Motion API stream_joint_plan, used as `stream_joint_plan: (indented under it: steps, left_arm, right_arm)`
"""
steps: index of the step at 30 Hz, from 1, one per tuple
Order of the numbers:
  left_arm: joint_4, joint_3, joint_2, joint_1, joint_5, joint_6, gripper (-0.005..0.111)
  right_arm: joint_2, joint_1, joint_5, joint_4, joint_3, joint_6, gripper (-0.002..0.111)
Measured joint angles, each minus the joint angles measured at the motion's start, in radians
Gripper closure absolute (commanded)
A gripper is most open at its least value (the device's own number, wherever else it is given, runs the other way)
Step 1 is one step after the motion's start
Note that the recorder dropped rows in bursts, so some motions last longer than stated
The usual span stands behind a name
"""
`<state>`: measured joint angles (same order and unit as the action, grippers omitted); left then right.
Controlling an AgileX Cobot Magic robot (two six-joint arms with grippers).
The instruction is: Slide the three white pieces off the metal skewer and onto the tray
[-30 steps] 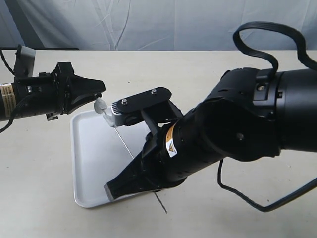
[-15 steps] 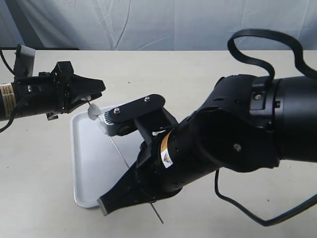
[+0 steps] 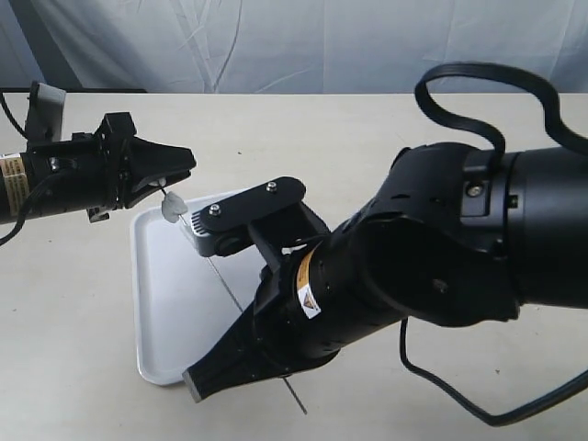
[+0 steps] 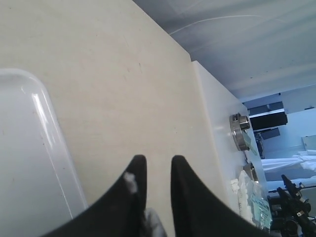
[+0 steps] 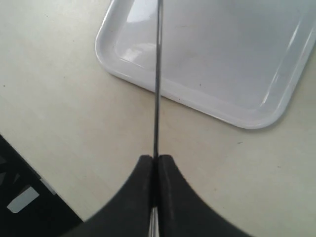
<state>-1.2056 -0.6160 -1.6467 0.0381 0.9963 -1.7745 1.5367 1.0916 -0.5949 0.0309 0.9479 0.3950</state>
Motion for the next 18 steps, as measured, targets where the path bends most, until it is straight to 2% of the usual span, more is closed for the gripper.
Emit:
stream_joint_plan:
  steps: [18]
  left_arm:
    - [-0.033,0.0,0.0,0.0,0.051,0.0,0.089]
  right_arm:
    - [0.0,0.0,-0.046,-0.163,0.0,0.124,0.109]
